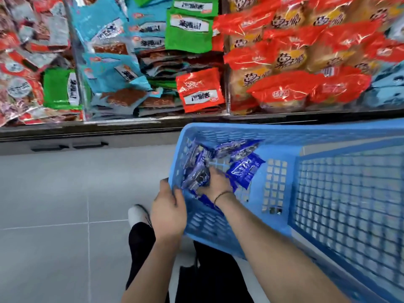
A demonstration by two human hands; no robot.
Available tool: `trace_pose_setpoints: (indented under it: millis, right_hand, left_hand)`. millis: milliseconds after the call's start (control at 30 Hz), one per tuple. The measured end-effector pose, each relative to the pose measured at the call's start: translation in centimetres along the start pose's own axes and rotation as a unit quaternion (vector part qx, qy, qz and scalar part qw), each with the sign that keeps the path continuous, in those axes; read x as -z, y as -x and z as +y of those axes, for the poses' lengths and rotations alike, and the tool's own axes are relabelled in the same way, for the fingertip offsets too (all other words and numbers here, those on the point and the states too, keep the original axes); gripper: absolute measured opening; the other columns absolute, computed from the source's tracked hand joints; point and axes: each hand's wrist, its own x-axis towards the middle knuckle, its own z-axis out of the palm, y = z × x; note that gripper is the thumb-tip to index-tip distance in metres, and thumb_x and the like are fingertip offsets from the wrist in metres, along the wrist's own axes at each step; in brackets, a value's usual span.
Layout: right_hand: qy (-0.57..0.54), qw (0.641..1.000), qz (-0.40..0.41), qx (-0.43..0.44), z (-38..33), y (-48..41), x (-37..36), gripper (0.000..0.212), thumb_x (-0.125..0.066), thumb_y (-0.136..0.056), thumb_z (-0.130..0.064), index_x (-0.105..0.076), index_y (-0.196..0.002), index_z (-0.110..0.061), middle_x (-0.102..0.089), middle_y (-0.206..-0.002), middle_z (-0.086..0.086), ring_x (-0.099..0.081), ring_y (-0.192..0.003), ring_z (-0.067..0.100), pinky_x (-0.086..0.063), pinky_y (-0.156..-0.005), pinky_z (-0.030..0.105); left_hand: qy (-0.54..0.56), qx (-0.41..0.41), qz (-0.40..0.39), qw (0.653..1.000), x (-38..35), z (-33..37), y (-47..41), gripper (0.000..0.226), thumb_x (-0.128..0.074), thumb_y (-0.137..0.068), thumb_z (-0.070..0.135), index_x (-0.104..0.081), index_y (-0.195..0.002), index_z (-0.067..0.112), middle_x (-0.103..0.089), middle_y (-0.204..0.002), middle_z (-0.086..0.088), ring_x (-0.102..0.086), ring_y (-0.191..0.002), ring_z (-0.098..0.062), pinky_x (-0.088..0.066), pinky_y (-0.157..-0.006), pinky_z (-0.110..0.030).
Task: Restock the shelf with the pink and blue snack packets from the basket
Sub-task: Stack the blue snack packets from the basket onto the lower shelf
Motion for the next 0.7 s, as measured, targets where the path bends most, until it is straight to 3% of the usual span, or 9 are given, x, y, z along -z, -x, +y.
trace_pose_setpoints:
  millis: [100,167,233,333,367,433,533,600,700]
  right_hand:
    - [-0.076,0.995,0.032,0.051,0.2,1.8,0.2,0.038,-0.07,-0.081,-0.017,-0.047,-0.111,-0.015,-0.062,-0.096,0.007,-0.061,-0.091,0.026,-0.048,-0.075,0.031]
    - [-0.164,0.983,0.039,0.069,0.2,3.4,0.8,0.029,-0.066,-0.084,-0.012,-0.049,-0.108,-0.013,-0.061,-0.094,0.003,-0.06,-0.089,0.021,-0.048,-0.078,0.03]
    - [-0.268,0.957,0.054,0.095,0.1,5.2,1.9,0.024,-0.066,-0.085,-0.012,-0.052,-0.105,-0.015,-0.06,-0.097,0.001,-0.058,-0.089,0.016,-0.047,-0.082,0.023]
    - [-0.367,0.923,0.056,0.102,-0.1,7.9,4.0,0.02,-0.057,-0.091,-0.011,-0.052,-0.099,-0.029,-0.06,-0.09,-0.005,-0.054,-0.079,0.0,-0.044,-0.075,0.01]
    - [-0.405,0.908,0.045,0.094,-0.1,8.7,4.6,0.02,-0.054,-0.093,-0.011,-0.053,-0.099,-0.031,-0.061,-0.086,-0.012,-0.055,-0.076,-0.005,-0.045,-0.077,0.011]
    - [-0.488,0.87,0.018,0.072,-0.3,10.1,5.1,0.016,-0.048,-0.096,-0.011,-0.056,-0.098,-0.025,-0.062,-0.078,-0.017,-0.057,-0.074,-0.004,-0.052,-0.084,0.032]
    - [-0.558,0.829,-0.008,0.03,-1.5,11.0,4.8,0.022,-0.045,-0.097,-0.013,-0.054,-0.116,-0.009,-0.061,-0.103,0.01,-0.058,-0.086,0.019,-0.052,-0.083,0.056]
    - [-0.552,0.833,-0.026,0.0,-1.9,10.9,4.7,0.027,-0.047,-0.096,-0.015,-0.051,-0.122,-0.008,-0.054,-0.11,0.019,-0.054,-0.088,0.026,-0.055,-0.079,0.045]
    - [-0.486,0.871,-0.073,0.015,-1.9,9.5,4.9,0.009,-0.052,-0.094,-0.024,-0.059,-0.099,-0.025,-0.059,-0.094,0.001,-0.058,-0.077,0.008,-0.053,-0.069,0.023]
  left_hand:
    - [0.027,0.001,-0.008,1.0,0.0,-0.2,0.0,0.004,-0.044,-0.093,0.022,-0.043,-0.093,0.018,-0.057,-0.076,-0.007,-0.055,-0.074,-0.036,-0.037,-0.06,-0.035]
    - [0.047,0.007,-0.026,0.999,0.2,-0.1,0.3,0.036,-0.046,-0.093,0.036,-0.048,-0.12,0.013,-0.061,-0.107,-0.011,-0.055,-0.102,-0.032,-0.043,-0.077,-0.034]
    - [0.074,-0.011,-0.04,0.996,0.8,0.3,0.6,0.063,-0.047,-0.092,0.048,-0.035,-0.141,0.011,-0.048,-0.137,-0.009,-0.041,-0.127,-0.023,-0.032,-0.098,-0.023]
    - [0.1,-0.064,-0.043,0.992,1.8,1.0,1.0,0.08,-0.044,-0.086,0.056,-0.026,-0.147,0.007,-0.032,-0.15,-0.008,-0.026,-0.139,-0.017,-0.018,-0.108,-0.018]
    - [0.107,-0.079,-0.037,0.991,2.0,1.3,1.2,0.079,-0.043,-0.085,0.056,-0.03,-0.145,0.007,-0.031,-0.15,-0.007,-0.024,-0.14,-0.015,-0.018,-0.11,-0.018]
    - [0.143,-0.099,-0.033,0.984,2.7,2.5,1.7,0.064,-0.049,-0.085,0.051,-0.047,-0.135,0.011,-0.038,-0.143,0.001,-0.031,-0.136,-0.007,-0.023,-0.11,-0.016]
    - [0.252,-0.075,-0.103,0.959,4.1,4.5,2.2,0.035,-0.051,-0.082,0.049,-0.065,-0.097,0.02,-0.068,-0.097,0.009,-0.059,-0.092,-0.001,-0.046,-0.08,-0.019]
    - [0.305,-0.036,-0.162,0.938,4.8,5.1,2.0,0.036,-0.054,-0.08,0.047,-0.063,-0.089,0.014,-0.067,-0.079,-0.009,-0.057,-0.07,-0.008,-0.046,-0.063,-0.028]
    - [0.295,-0.006,-0.166,0.941,5.4,5.0,1.1,0.009,-0.056,-0.089,0.012,-0.063,-0.096,0.013,-0.07,-0.085,-0.008,-0.062,-0.074,-0.01,-0.049,-0.067,-0.02]
